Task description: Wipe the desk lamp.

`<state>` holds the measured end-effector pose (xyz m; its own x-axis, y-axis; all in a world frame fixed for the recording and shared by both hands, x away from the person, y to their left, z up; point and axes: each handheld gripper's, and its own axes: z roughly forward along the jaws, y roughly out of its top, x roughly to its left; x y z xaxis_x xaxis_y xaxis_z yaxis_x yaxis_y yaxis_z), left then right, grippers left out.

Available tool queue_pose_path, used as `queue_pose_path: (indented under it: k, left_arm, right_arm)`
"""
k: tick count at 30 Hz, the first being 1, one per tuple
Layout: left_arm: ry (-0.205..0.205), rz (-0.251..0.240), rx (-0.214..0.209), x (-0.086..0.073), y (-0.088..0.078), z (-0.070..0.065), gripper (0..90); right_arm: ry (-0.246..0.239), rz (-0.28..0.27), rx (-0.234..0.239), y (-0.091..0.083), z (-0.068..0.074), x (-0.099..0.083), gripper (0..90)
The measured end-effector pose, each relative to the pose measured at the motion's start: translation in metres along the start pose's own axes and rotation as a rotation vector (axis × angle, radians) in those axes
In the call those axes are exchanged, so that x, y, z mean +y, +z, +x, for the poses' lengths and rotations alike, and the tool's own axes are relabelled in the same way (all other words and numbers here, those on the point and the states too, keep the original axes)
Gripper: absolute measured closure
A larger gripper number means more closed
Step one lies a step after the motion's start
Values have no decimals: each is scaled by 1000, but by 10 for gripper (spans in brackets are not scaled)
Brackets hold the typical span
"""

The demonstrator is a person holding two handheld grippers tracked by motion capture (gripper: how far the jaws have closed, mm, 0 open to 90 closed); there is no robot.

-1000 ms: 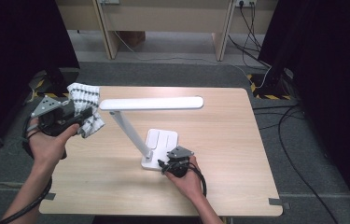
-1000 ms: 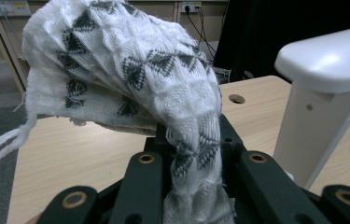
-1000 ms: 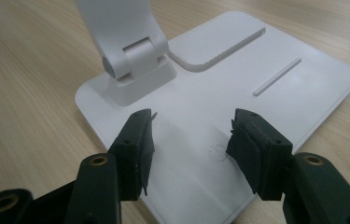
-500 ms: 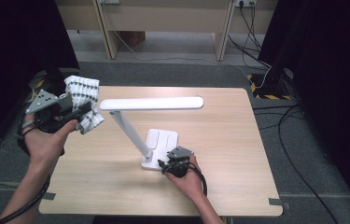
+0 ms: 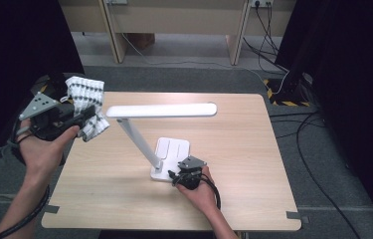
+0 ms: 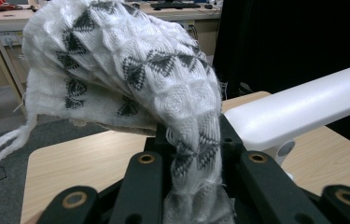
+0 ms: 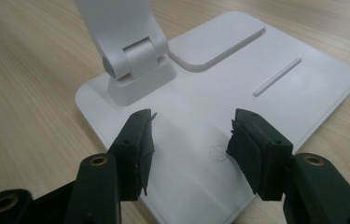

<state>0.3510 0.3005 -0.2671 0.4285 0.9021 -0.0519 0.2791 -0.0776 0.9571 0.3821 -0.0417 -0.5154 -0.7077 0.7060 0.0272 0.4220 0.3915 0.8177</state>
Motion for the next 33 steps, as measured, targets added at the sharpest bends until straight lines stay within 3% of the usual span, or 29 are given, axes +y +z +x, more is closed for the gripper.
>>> queue_pose_path:
  k: [20,33]
  left_arm:
    - [2,0,-57,14,3,-9,765]
    - [-3,37,-124,17,15,-22,765]
  right_arm:
    - [-1,-1,0,0,0,0,488]
    - [1,0,0,0,0,0,488]
